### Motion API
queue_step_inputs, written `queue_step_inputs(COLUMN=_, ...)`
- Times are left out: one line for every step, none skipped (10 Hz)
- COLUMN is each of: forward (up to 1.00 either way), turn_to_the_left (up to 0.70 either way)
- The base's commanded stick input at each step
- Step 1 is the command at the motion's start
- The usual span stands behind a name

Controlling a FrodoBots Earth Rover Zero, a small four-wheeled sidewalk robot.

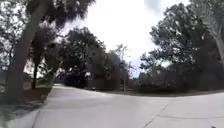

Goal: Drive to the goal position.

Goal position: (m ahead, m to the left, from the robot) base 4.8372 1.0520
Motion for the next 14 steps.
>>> queue_step_inputs(forward=0.85, turn_to_the_left=0.00)
queue_step_inputs(forward=0.85, turn_to_the_left=0.00)
queue_step_inputs(forward=0.85, turn_to_the_left=0.00)
queue_step_inputs(forward=0.85, turn_to_the_left=0.34)
queue_step_inputs(forward=0.85, turn_to_the_left=0.34)
queue_step_inputs(forward=0.85, turn_to_the_left=0.34)
queue_step_inputs(forward=0.85, turn_to_the_left=0.34)
queue_step_inputs(forward=0.85, turn_to_the_left=0.14)
queue_step_inputs(forward=0.85, turn_to_the_left=0.00)
queue_step_inputs(forward=0.85, turn_to_the_left=0.00)
queue_step_inputs(forward=0.85, turn_to_the_left=0.05)
queue_step_inputs(forward=0.85, turn_to_the_left=0.19)
queue_step_inputs(forward=0.85, turn_to_the_left=0.34)
queue_step_inputs(forward=0.85, turn_to_the_left=0.34)
